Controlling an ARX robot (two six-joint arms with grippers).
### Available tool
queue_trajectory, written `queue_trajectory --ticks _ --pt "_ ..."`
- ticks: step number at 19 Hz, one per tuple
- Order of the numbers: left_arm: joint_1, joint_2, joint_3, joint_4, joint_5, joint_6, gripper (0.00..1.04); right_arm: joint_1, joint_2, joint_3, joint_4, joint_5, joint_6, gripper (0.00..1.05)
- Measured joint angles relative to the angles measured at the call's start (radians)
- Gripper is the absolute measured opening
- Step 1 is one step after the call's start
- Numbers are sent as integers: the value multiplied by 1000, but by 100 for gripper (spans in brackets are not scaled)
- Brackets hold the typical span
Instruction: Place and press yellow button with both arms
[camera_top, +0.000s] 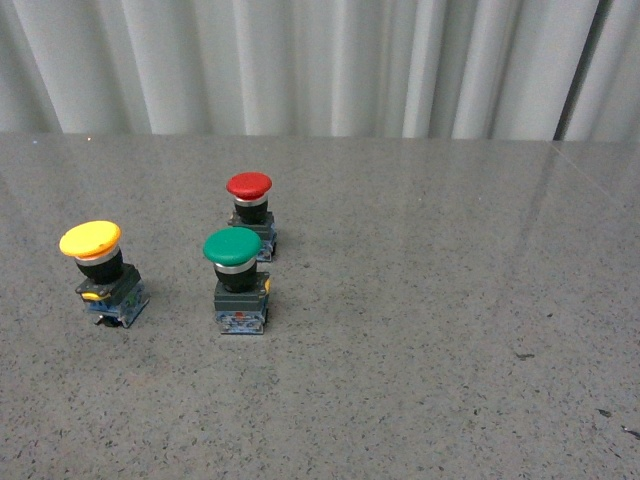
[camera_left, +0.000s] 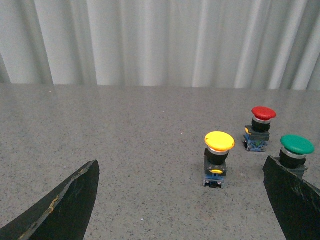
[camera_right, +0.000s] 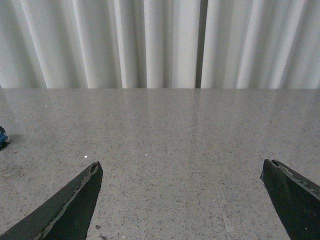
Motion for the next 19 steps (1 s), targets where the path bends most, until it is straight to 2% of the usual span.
queue_trajectory --ticks 19 --pt "0 0 0 0 0 0 98 0 0 0 0 0 0 98"
